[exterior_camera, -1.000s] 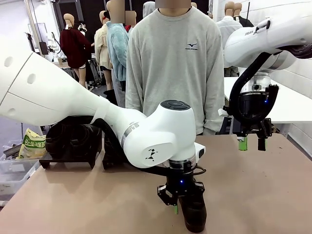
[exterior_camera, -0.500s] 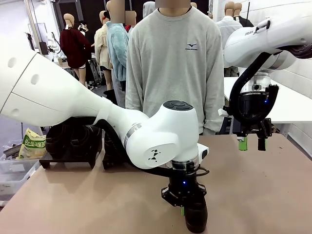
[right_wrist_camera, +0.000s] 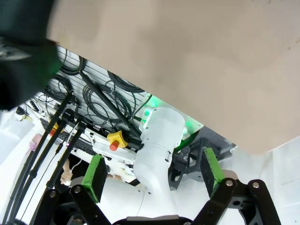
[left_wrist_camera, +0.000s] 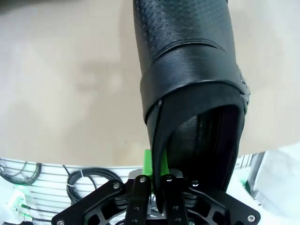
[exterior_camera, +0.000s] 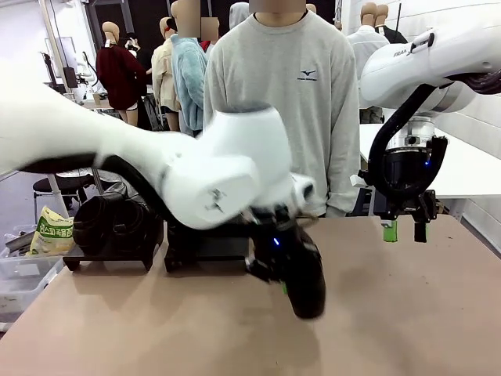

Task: Organize the shoes by placing them on the stand.
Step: Place the Shoe from the middle of the table onto the Shoes Stand.

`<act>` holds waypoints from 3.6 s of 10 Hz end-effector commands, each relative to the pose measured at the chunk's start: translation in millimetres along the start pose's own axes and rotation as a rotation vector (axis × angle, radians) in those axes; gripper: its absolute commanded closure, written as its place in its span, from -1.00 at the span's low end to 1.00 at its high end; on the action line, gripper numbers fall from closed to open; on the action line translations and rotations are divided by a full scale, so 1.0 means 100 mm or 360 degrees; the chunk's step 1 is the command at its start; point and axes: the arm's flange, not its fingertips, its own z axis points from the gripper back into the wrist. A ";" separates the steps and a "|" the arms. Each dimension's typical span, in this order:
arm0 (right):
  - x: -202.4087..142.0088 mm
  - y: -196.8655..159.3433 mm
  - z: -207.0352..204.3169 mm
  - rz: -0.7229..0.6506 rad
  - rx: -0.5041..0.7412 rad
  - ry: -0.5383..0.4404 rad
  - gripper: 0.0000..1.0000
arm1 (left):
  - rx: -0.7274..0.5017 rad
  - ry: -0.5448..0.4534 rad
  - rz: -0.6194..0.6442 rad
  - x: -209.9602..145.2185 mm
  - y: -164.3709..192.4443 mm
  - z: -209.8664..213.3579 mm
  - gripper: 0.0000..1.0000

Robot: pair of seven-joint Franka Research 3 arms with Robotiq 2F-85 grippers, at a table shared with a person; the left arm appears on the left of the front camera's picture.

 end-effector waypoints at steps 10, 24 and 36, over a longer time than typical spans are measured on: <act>0.00 0.00 0.01 0.0001 -0.0003 0.0001 -1.00 | 0.0187 -0.0566 -0.0053 1.33 1.26 0.05 1.00; 0.00 0.00 0.01 0.0001 -0.0003 0.0001 -1.00 | 0.0366 -0.0498 -0.0254 1.95 1.37 -0.35 1.00; 0.00 0.00 0.01 0.0001 -0.0003 0.0001 -1.00 | 0.0341 -0.0355 -0.0128 1.99 1.34 -0.62 1.00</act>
